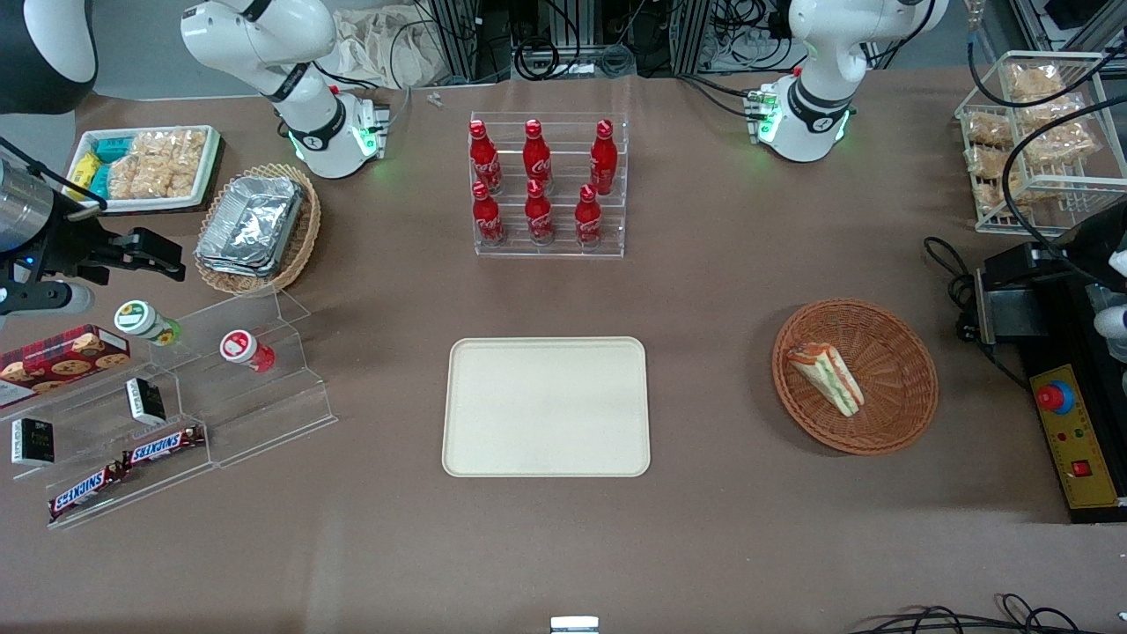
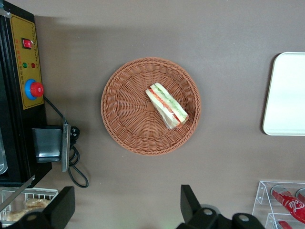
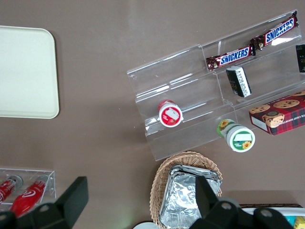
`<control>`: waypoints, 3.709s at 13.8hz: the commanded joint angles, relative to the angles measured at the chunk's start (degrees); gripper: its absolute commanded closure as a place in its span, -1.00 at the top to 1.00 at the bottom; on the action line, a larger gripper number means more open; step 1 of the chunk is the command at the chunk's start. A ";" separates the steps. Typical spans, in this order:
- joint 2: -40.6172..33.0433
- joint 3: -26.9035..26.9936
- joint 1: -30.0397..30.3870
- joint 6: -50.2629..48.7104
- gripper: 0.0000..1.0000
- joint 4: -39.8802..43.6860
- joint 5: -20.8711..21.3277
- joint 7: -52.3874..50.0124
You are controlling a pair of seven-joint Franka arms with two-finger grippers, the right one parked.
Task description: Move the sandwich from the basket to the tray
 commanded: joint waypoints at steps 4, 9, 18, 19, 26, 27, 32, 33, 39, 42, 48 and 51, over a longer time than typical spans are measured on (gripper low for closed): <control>-0.61 0.52 -0.30 0.49 0.99 -0.68 -0.73 0.69; 1.75 0.52 -0.48 0.58 0.99 -0.51 -0.82 0.78; 6.24 -0.71 -1.80 -5.74 0.99 -1.56 2.69 0.87; 6.24 -0.71 -1.80 -5.49 0.99 -1.56 2.70 0.69; 2.73 -1.32 -2.15 10.58 0.99 -18.23 0.60 -5.46; 2.73 -1.33 -2.06 13.99 0.99 -20.43 -0.28 -5.55; 2.55 -1.94 -2.15 28.67 0.98 -30.54 -0.82 -19.40; 2.99 -2.03 -2.15 33.05 0.98 -32.74 -0.73 -23.87; 9.49 -2.21 -3.29 43.20 0.97 -34.61 0.50 -39.46; 13.00 -2.21 -3.21 45.66 0.97 -34.78 0.59 -40.44; 15.47 -2.21 -3.12 48.12 0.72 -36.10 1.20 -42.64; 15.21 -2.21 -3.12 47.87 -0.02 -35.84 1.20 -43.69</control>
